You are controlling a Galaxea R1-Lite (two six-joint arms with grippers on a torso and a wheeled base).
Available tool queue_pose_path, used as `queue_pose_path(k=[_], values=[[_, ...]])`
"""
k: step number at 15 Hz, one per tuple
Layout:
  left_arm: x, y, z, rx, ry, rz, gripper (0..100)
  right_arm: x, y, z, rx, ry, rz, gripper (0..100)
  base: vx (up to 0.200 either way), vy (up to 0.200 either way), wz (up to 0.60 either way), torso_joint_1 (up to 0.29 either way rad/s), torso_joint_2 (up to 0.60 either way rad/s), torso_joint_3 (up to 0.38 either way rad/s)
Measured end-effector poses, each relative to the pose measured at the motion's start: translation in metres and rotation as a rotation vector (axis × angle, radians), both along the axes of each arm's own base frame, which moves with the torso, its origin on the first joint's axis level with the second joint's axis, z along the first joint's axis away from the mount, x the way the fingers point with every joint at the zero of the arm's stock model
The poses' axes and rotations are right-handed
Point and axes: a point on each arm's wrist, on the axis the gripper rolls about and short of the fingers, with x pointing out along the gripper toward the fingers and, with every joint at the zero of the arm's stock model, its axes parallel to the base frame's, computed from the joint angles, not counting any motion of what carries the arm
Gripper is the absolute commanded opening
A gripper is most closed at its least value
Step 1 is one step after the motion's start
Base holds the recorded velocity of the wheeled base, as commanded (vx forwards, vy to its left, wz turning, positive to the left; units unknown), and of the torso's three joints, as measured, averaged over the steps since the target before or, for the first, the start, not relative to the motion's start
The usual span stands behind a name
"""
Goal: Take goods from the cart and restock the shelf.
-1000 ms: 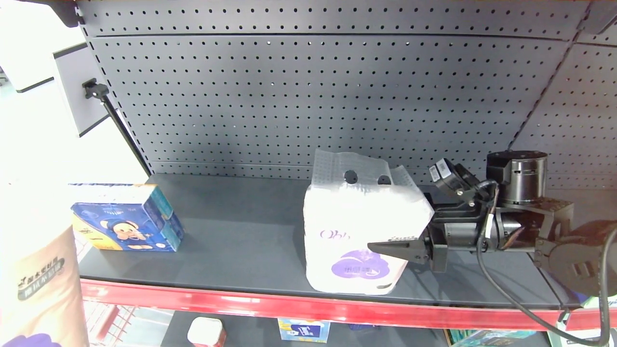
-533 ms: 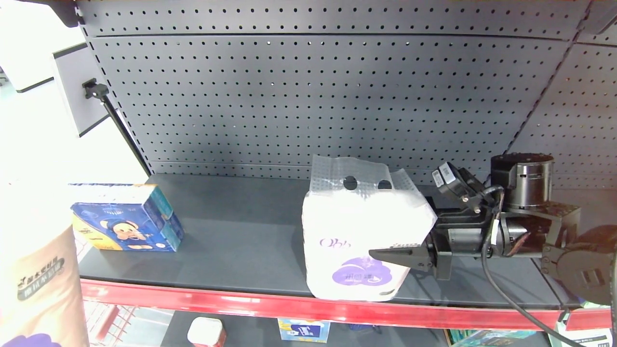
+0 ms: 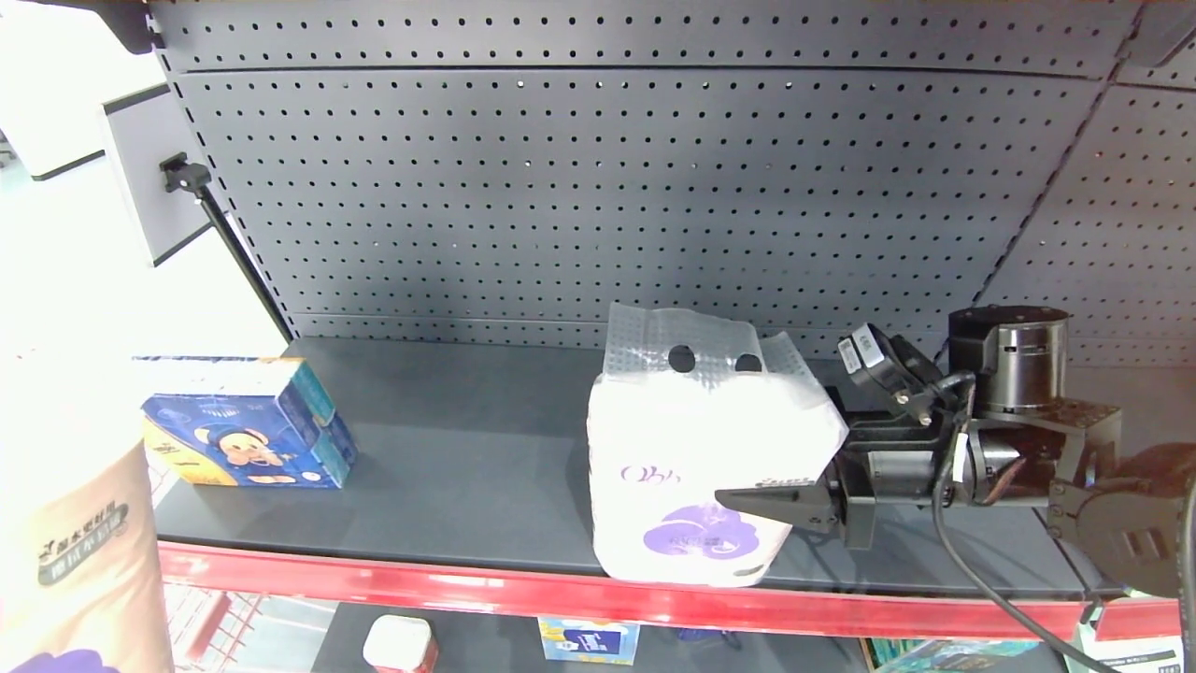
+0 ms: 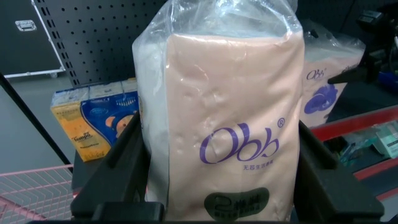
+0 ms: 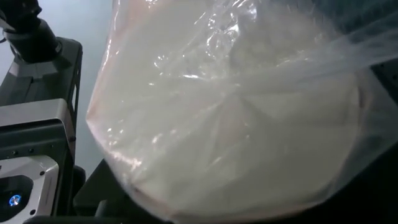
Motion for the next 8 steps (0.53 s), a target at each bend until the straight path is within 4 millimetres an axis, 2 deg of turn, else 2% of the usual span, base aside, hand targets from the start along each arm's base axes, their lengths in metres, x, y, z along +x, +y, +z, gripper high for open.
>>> queue_pose_path(k=[1,8], values=[[0.0000,0.0000,0.0001,0.000,-0.001,0.000,0,0.0002,0.0002,-0.0008,-0.002,-0.002,0.001,100,0.000,0.000,0.00,0.000,0.00,0.000],[0.0003,0.0000,-0.0009,0.002,0.005,0.004,0,-0.0063,-0.0029,-0.0050,-0.014,0.021,-0.006,100,0.000,0.000,0.00,0.000,0.00,0.000]])
